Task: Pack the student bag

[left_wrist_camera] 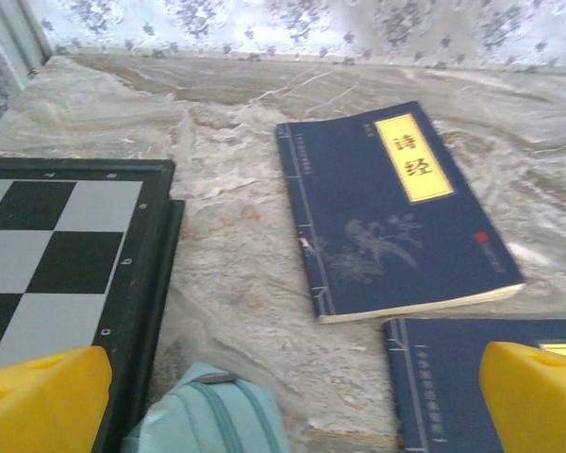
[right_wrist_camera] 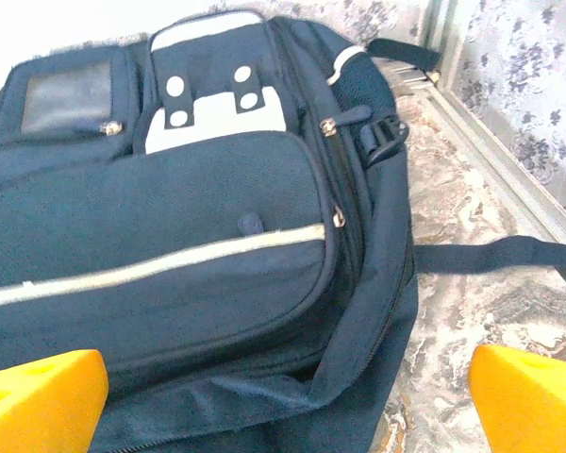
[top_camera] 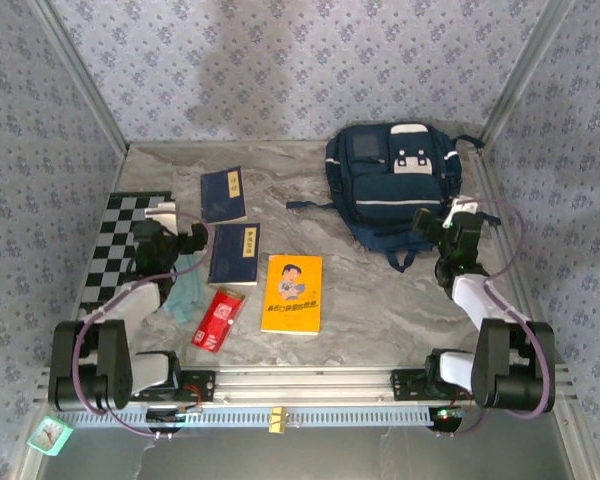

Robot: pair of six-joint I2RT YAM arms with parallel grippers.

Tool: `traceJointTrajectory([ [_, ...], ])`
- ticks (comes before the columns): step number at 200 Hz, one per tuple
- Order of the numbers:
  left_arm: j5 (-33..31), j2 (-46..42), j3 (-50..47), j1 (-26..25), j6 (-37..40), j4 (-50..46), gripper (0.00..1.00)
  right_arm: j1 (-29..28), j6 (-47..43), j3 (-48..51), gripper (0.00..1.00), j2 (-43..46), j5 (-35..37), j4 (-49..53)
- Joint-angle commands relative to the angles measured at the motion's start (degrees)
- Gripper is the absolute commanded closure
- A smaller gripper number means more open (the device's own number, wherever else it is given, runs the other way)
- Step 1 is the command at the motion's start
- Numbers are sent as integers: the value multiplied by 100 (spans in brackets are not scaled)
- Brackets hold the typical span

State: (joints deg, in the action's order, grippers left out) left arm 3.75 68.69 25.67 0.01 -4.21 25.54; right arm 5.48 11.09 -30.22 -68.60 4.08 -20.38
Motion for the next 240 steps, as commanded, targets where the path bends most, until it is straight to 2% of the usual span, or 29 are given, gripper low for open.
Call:
traceJointTrajectory([
  [1, 670, -433, 279, 41, -313, -512, 0, 231, 1283, -596, 0, 233, -83, 1636],
  [15, 894, -681, 273, 38, -491, -539, 0, 403, 1657, -739, 0, 167, -280, 2103],
  [24, 928, -835, 263, 41, -870, -595, 0, 555, 1899, -733, 0, 124, -546, 2205],
  [41, 616, -1130, 294, 36, -1554, -906, 0, 841, 2062, -676, 0, 67, -1184, 2161],
  [65, 172, -1493, 100, 48, -2262, -1015, 0, 894, 2147, -742, 0, 49, -1459, 2357],
  [79, 149, -1567, 156, 61, -2295, -1245, 0, 872, 2212, -830, 0, -40, -1752, 2460],
  [99, -48, -1526, 435, 64, -2548, -1884, 0, 849, 2335, -1162, 0, -316, -1767, 3063],
  [125, 163, -1363, 729, -15, -2782, -2474, 0, 748, 2417, -1478, 0, -805, -2081, 3307],
  [147, 100, -1251, 865, -448, -2804, -2592, 0, 528, 2399, -1855, 0, -1320, -2291, 3408],
  [196, -8, -636, 1160, -1572, -2880, -2543, 0, -99, 2317, -2839, 0, -2258, -1669, 3827],
  [240, 25, 112, 1564, -2253, -3011, -2403, 0, -431, 2221, -3403, 6, -3114, -1636, 3968],
])
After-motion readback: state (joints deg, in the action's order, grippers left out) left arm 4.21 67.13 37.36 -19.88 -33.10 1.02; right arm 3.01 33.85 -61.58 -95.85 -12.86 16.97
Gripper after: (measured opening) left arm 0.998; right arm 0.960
